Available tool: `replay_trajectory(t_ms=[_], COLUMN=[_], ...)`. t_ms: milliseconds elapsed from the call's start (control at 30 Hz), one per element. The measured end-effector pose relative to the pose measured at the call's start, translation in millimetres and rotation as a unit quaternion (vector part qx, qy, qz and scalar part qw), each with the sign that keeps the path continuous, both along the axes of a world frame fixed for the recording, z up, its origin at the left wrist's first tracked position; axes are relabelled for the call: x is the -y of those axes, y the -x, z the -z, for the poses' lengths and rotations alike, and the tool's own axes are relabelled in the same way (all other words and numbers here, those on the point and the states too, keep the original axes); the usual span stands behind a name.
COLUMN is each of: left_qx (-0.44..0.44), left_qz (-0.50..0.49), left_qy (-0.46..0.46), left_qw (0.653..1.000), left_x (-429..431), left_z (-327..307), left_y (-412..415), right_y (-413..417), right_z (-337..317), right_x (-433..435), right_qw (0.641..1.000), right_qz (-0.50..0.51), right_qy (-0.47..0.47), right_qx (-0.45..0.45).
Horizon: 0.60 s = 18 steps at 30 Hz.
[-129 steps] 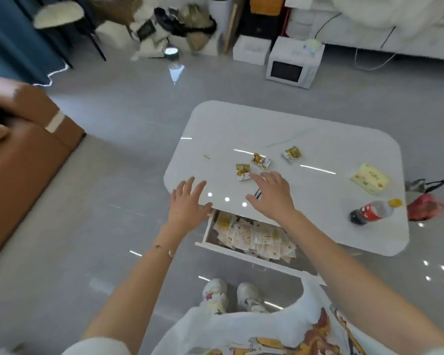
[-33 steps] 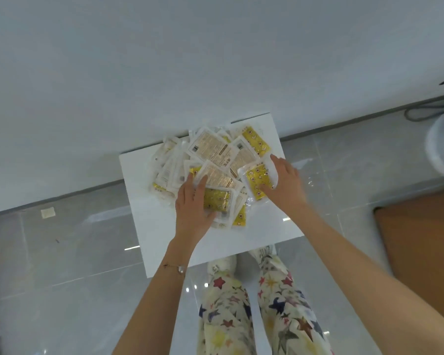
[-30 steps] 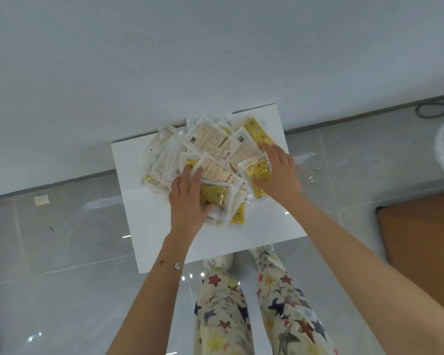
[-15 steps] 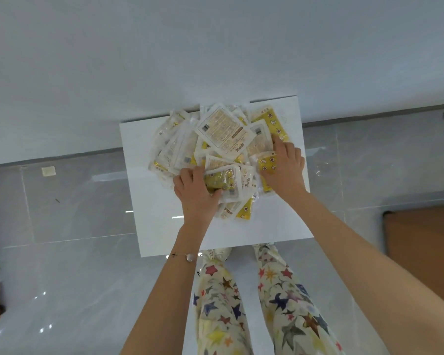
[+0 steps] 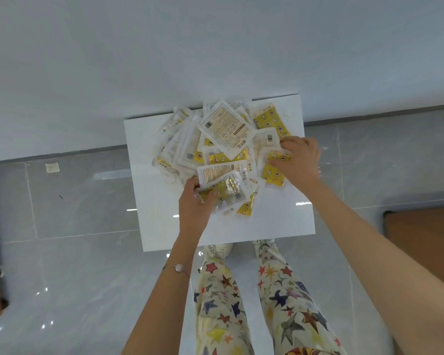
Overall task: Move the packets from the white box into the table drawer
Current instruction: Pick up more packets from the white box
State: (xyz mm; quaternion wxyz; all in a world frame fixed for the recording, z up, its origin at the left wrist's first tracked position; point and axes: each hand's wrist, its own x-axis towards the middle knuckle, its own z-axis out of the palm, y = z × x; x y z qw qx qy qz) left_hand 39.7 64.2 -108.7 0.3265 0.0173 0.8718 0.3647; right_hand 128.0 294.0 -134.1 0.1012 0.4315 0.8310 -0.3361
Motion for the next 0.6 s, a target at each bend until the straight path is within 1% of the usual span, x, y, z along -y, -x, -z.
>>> replay_trajectory(t_ms=[33, 100, 133, 200, 233, 300, 400, 467, 533, 600], left_qx=[0.000, 0.005, 0.013, 0.039, 0.050, 0.061, 0.064, 0.065, 0.069, 0.083], left_qz=[-0.010, -0.030, -0.046, -0.092, -0.112, -0.140, -0.161, -0.172, -0.188, -0.203], left_qy=[-0.001, -0.007, -0.015, -0.043, -0.059, -0.078, -0.100, -0.119, -0.142, -0.163], left_qw=[1.000, 1.000, 0.999, 0.994, 0.991, 0.985, 0.980, 0.976, 0.970, 0.962], left_x=[2, 6, 8, 12, 14, 18, 26, 30, 36, 42], left_z=[0, -1, -1, -3, -5, -11, -26, -40, -60, -86], left_y=[-1, -2, -2, -1, -1, 0, 1, 1, 1, 2], right_y=[0, -2, -5, -11, -13, -18, -30, -39, -42, -40], right_z=[-6, -12, -12, -13, -15, -21, -39, -53, -77, -107], right_x=[0, 0, -1, 0, 0, 0, -4, -6, -5, -1], right_qw=[0.996, 0.970, 0.954, 0.925, 0.914, 0.904, 0.908, 0.912, 0.913, 0.910], right_qz=[0.046, 0.125, 0.160, 0.220, 0.241, 0.270, 0.269, 0.261, 0.257, 0.247], right_qy=[0.067, 0.190, 0.231, 0.282, 0.296, 0.300, 0.288, 0.289, 0.295, 0.312], right_qx=[-0.033, -0.085, -0.102, -0.129, -0.139, -0.143, -0.143, -0.126, -0.112, -0.117])
